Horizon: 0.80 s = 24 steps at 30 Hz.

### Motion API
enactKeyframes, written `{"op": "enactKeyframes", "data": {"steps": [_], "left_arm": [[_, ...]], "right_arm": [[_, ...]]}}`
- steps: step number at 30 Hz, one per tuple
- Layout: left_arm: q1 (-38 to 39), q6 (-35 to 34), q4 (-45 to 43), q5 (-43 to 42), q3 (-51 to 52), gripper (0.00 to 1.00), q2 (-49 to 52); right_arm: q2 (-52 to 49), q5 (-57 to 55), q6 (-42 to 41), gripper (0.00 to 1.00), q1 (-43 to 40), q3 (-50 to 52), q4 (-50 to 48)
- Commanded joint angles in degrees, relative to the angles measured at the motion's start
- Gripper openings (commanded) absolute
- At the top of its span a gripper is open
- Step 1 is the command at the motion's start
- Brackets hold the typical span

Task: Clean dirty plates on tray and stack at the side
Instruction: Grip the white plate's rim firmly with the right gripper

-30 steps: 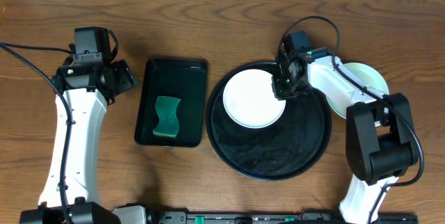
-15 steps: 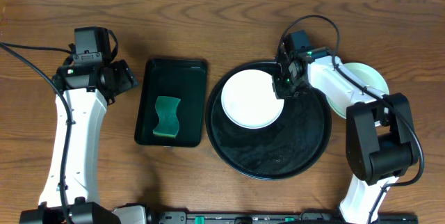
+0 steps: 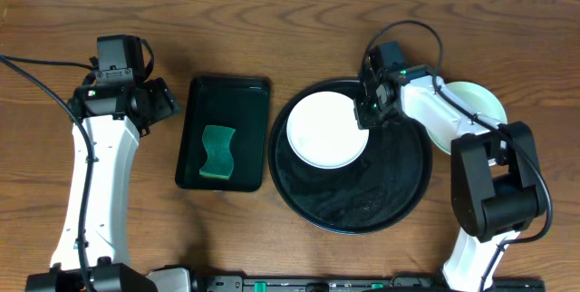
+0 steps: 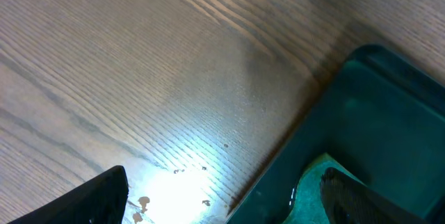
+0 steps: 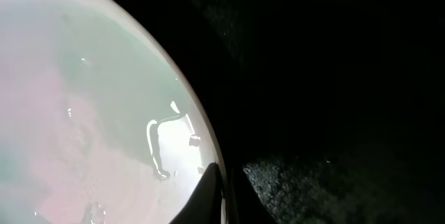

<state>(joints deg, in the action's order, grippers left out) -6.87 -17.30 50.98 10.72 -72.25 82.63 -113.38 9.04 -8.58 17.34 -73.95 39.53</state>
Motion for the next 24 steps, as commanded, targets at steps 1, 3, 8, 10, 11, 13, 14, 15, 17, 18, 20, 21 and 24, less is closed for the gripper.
{"op": "enactKeyframes", "data": {"steps": [1, 3, 8, 10, 11, 13, 14, 15, 17, 18, 20, 21, 24], "left_arm": [[-0.2, 0.3, 0.1, 0.7, -0.3, 0.88, 0.1], [-0.2, 0.3, 0.1, 0.7, -0.3, 0.88, 0.1], [-0.2, 0.3, 0.1, 0.7, -0.3, 0.88, 0.1], [-0.2, 0.3, 0.1, 0.7, -0.3, 0.88, 0.1], [-0.2, 0.3, 0.1, 0.7, -0.3, 0.88, 0.1], [-0.2, 0.3, 0.1, 0.7, -0.3, 0.88, 0.1], [-0.2, 0.3, 0.1, 0.7, -0.3, 0.89, 0.1], [-0.2, 0.3, 0.1, 0.7, -0.3, 0.88, 0.1], [-0.2, 0.3, 0.1, 0.7, -0.3, 0.88, 0.1], [-0.2, 0.3, 0.1, 0.7, -0.3, 0.88, 0.1], [-0.2, 0.3, 0.1, 0.7, -0.3, 0.88, 0.1], [-0.2, 0.3, 0.1, 0.7, -0.3, 0.88, 0.1], [-0.2, 0.3, 0.1, 0.7, -0.3, 0.88, 0.1]], "right_arm": [[-0.2, 0.6, 0.5, 0.20, 0.5, 2.5, -0.1], [-0.2, 0.6, 0.5, 0.27, 0.5, 2.5, 0.0], [-0.2, 0.6, -1.1, 0.01, 0.3, 2.5, -0.1], [-0.1, 0.7, -3.1, 0.01, 0.0, 2.3, 0.0], [0.1, 0.8, -4.3, 0.01, -0.3, 2.2, 0.1], [0.5, 1.8, -5.2, 0.01, -0.9, 1.7, 0.9], [0.7, 2.7, -5.1, 0.01, -1.2, 1.3, 1.6], [0.9, 3.6, -5.1, 0.01, -1.6, 0.8, 2.7], [1.4, 5.3, -5.1, 0.01, -2.4, -0.3, 5.0], [1.7, 6.2, -5.1, 0.01, -2.8, -0.9, 6.1], [2.3, 9.2, -5.2, 0.01, -3.6, -2.1, 7.8], [2.6, 11.1, -5.2, 0.01, -3.8, -2.5, 8.4], [2.9, 14.7, -7.8, 0.01, -4.3, -4.4, 10.9]]}}
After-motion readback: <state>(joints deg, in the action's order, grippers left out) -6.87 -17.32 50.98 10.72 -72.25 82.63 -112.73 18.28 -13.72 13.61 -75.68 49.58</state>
